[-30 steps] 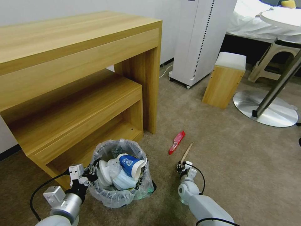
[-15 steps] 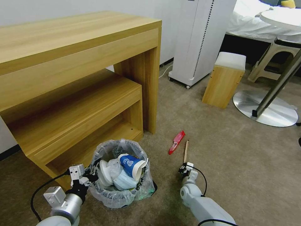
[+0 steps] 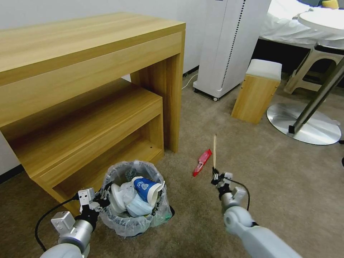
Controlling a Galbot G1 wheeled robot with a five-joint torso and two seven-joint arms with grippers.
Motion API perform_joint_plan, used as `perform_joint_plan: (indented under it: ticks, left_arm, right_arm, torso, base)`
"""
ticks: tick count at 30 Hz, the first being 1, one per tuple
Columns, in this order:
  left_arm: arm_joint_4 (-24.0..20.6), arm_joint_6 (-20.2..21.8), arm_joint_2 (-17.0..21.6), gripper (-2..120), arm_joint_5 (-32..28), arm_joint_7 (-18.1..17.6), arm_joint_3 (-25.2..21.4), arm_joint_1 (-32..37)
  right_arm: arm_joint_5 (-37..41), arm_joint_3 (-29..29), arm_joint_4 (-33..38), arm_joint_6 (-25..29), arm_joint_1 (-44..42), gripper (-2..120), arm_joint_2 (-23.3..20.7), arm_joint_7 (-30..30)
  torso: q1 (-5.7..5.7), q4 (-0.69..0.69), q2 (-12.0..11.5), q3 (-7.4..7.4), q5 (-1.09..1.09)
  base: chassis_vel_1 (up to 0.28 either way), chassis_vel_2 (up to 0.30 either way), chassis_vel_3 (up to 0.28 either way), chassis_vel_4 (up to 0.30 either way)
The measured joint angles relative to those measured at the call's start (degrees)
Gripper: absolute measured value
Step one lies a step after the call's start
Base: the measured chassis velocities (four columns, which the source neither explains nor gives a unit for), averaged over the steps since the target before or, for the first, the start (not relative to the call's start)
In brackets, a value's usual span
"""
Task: Pick up the trash bin and place the garbage on the floor into it.
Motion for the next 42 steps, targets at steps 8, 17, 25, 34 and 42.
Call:
perform_joint_plan:
  ticks: [8, 17, 25, 34, 42]
  left_arm:
    - [-0.14, 0.00, -0.49, 2, 0.84, 0.09, 0.60, 0.34]
    - [-0.52, 0.24, -0.77, 2, 1.39, 0.10, 1.29, 0.05]
    - [-2.28, 0.67, -1.54, 2, 1.72, 0.10, 1.44, 0.59]
    - [-4.11, 0.94, -2.39, 2, 2.07, 0.09, 1.38, 1.13]
    - [-4.24, 0.95, -2.82, 2, 2.21, 0.06, 1.01, 1.16]
  right_arm:
    - [-2.61, -4.55, 12.58, 1.94, 1.94, 0, -6.75, -4.51]
    - [-3.18, -10.46, 21.96, 1.46, 7.99, 0, -10.93, -8.79]
    - [-4.65, -18.34, 23.54, 1.78, 16.14, 0, -12.73, -12.12]
    - [-6.63, -24.93, 22.35, 3.13, 20.13, 0, -13.24, -14.89]
    - [-7.74, -26.91, 23.25, 4.64, 19.66, 0, -14.59, -18.90]
  torso:
    - [0.00, 0.01, 0.00, 0.00, -0.01]
    - [0.00, 0.01, 0.00, 0.00, 0.00]
    - [0.00, 0.01, 0.00, 0.00, 0.00]
    - [0.00, 0.01, 0.00, 0.00, 0.00]
    - [0.00, 0.00, 0.00, 0.00, -0.01]
  base:
    - [0.000, 0.000, 0.000, 0.000]
    - [0.000, 0.000, 0.000, 0.000]
    - [0.000, 0.000, 0.000, 0.000]
    - [0.000, 0.000, 0.000, 0.000]
    - [0.000, 0.000, 0.000, 0.000]
